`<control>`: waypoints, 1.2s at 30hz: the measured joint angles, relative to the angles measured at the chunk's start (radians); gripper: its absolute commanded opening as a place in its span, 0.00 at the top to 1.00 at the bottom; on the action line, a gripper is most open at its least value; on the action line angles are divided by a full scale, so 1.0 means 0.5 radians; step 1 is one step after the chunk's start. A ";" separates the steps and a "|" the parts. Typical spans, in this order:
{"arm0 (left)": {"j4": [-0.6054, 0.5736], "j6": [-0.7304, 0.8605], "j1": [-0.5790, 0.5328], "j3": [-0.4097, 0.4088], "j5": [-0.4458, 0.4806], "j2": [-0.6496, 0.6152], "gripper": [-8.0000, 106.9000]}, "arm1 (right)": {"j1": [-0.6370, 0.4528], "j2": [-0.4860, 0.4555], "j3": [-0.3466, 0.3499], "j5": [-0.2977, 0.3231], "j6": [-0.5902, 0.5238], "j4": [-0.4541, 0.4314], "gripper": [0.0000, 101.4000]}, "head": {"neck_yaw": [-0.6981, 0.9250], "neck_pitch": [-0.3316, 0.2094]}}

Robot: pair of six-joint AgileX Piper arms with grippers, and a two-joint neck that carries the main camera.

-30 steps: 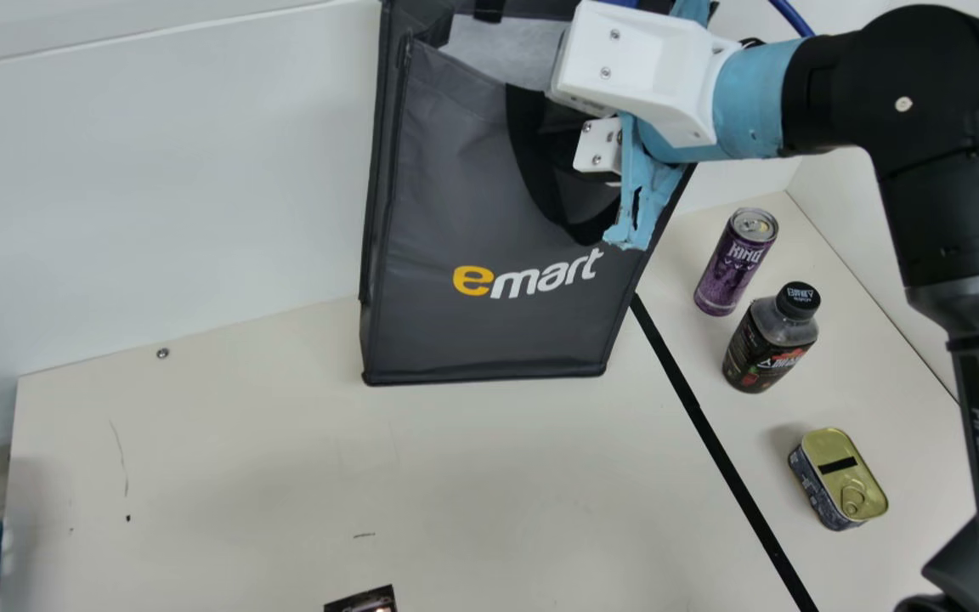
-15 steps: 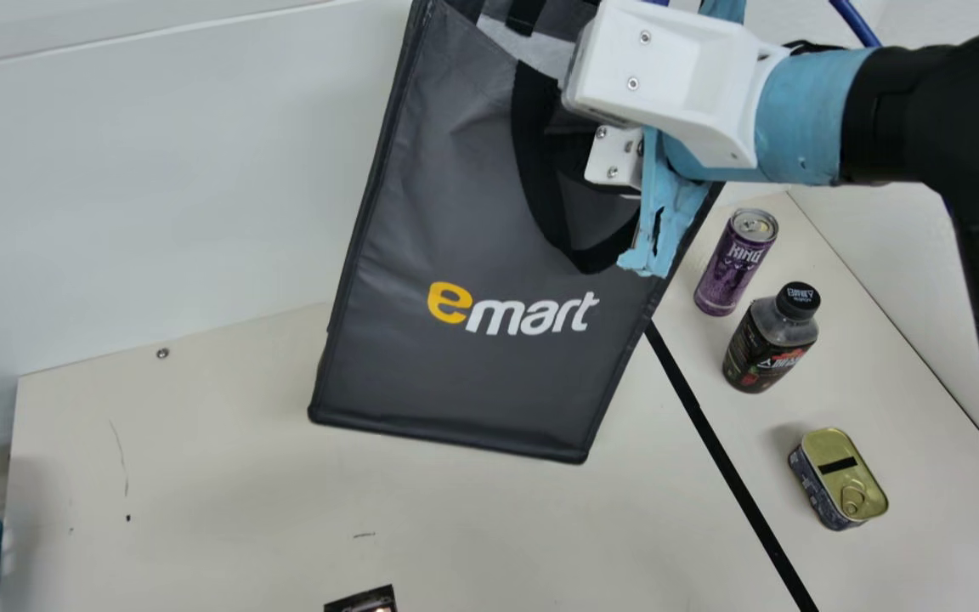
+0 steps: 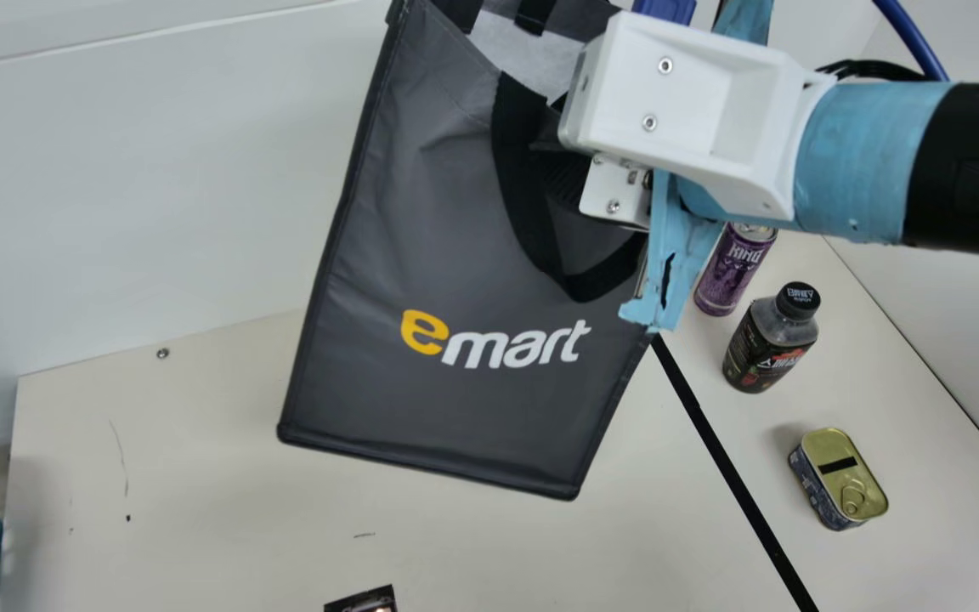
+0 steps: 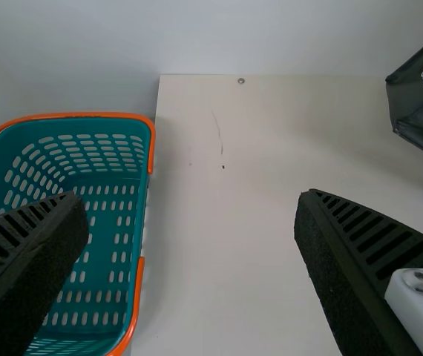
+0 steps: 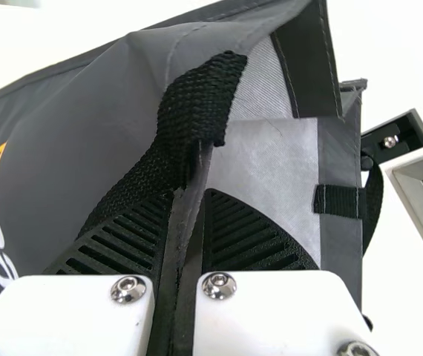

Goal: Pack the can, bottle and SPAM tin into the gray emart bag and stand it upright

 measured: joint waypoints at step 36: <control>0.000 0.000 0.000 0.000 0.000 0.000 0.15 | 0.648 -0.368 0.247 -0.002 0.285 -0.337 1.00 | -0.003 0.000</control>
